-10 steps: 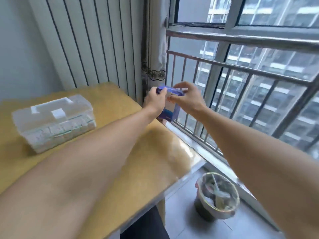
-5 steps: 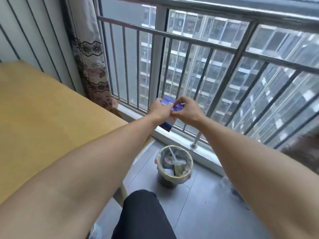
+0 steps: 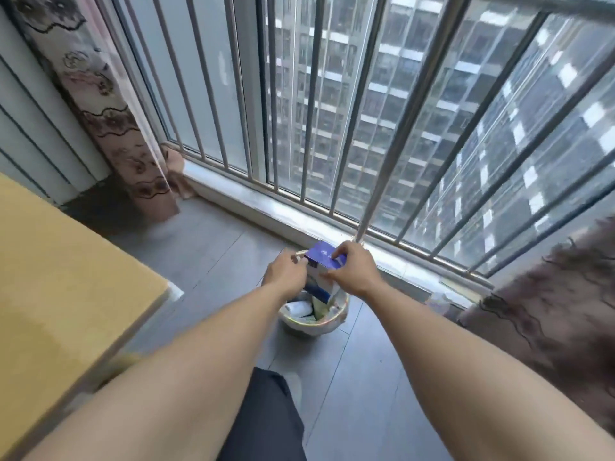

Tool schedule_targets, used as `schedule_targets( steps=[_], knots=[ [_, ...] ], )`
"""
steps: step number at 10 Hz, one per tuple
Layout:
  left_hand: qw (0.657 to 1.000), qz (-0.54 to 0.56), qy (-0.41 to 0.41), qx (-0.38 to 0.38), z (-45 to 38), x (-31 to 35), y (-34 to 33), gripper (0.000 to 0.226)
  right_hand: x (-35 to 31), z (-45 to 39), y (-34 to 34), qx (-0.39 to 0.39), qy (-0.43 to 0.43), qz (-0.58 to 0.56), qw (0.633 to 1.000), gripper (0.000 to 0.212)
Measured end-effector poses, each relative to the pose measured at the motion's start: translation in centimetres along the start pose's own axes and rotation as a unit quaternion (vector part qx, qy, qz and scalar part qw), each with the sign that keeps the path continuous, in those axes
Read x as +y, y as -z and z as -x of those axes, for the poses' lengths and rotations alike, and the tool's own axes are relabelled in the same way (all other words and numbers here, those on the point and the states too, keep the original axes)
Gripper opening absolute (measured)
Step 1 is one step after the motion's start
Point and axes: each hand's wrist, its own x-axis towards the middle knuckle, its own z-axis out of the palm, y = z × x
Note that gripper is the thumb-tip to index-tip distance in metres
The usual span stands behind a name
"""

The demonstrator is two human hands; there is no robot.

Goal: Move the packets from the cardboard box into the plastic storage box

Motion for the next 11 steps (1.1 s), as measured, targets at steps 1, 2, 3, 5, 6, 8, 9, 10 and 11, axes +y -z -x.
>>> schedule_targets(
  steps=[1, 2, 3, 5, 6, 8, 9, 10, 11],
  knots=[
    [1.0, -0.01, 0.023, -0.001, -2.0, -2.2, -0.7, 0.036, 2.0, -1.9, -3.0, -0.025, -0.016, 0.016, 0.999, 0.034],
    [0.999, -0.005, 0.044, -0.003, -3.7, -4.0, -1.2, 0.041, 3.5, -3.4, -6.1, -0.047, -0.034, 0.022, 0.998, 0.034],
    [0.998, -0.002, 0.055, -0.001, -5.2, -5.4, -1.6, 0.036, 4.5, -4.9, -8.9, -0.06, -0.063, 0.024, 0.996, 0.034],
    [0.997, -0.004, 0.077, -0.008, -6.9, -7.1, -2.1, 0.035, 5.4, -7.0, -12.5, -0.072, -0.099, 0.047, 0.991, 0.028],
    [0.995, -0.016, 0.091, -0.019, -7.9, -7.8, -2.4, 0.04, 5.5, -7.6, -13.5, -0.078, -0.098, 0.071, 0.99, 0.026],
    [0.994, -0.044, 0.085, -0.051, -8.9, -8.6, -3.7, 0.031, 7.2, -8.3, -15.3, -0.128, -0.086, 0.121, 0.981, 0.018],
    [0.994, -0.063, 0.077, -0.048, -9.2, -8.9, -3.9, 0.034, 7.8, -8.3, -15.7, -0.167, -0.067, 0.146, 0.973, 0.015],
    [0.994, -0.066, 0.076, -0.036, -9.4, -8.7, -3.7, 0.039, 7.6, -8.2, -15.2, -0.173, -0.081, 0.153, 0.97, 0.04],
    [0.996, -0.058, 0.07, -0.018, -8.9, -8.0, -3.6, 0.039, 7.3, -8.4, -14.5, -0.164, -0.069, 0.159, 0.971, 0.041]
  ],
)
